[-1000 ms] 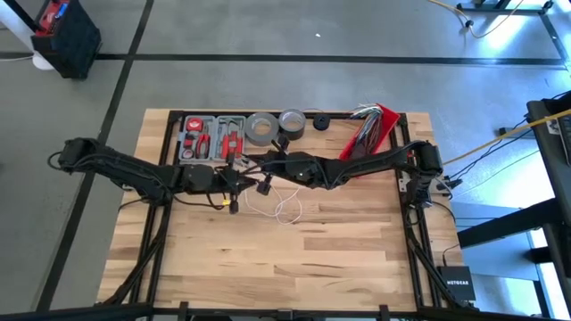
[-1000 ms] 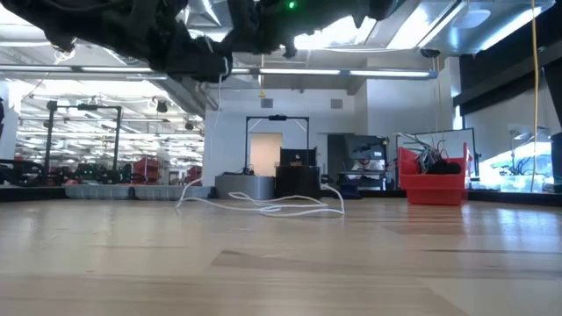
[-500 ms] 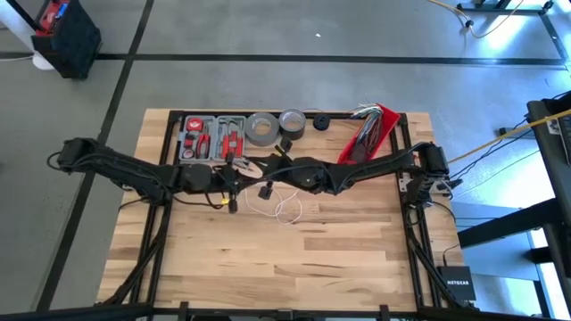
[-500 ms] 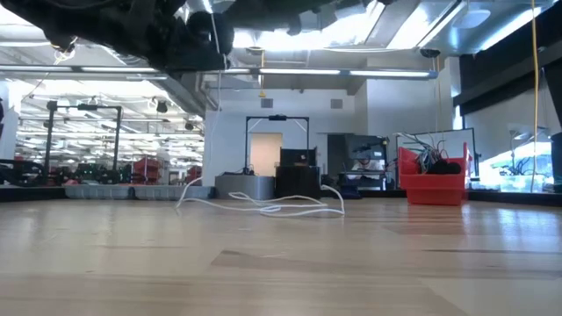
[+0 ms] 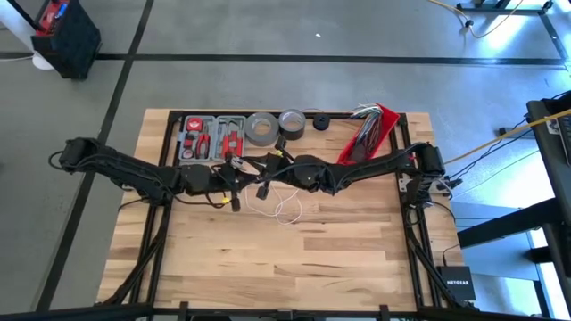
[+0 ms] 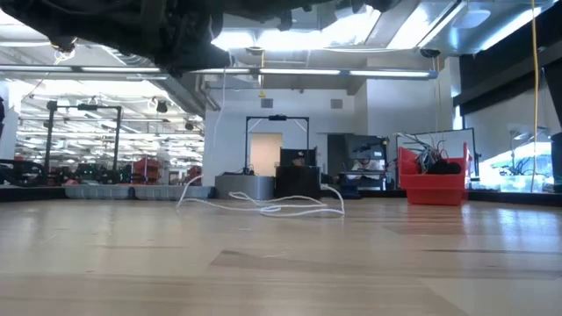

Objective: Coil cords
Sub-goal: Coil the white wire on the black spool

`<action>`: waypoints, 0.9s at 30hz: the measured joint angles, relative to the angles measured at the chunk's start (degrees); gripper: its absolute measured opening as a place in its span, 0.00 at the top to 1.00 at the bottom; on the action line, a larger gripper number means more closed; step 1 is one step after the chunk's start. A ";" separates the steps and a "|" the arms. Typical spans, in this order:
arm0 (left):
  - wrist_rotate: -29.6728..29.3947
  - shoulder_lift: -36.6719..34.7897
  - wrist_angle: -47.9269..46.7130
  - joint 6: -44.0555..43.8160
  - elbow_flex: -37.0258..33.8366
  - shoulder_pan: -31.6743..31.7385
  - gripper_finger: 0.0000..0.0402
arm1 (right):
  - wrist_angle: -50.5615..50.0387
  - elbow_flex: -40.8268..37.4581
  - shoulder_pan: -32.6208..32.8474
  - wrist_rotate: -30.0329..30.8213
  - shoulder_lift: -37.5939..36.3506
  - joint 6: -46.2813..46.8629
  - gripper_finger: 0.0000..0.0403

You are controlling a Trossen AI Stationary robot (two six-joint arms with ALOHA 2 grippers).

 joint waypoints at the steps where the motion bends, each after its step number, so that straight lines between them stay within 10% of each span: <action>1: 0.00 -0.03 0.03 -0.13 0.06 0.05 1.00 | 0.11 0.02 -0.01 -0.20 0.00 0.04 0.99; 27: -0.69 -0.24 -14.24 10.97 0.40 0.23 1.00 | -7.53 -0.35 9.79 16.73 -6.88 -10.78 0.99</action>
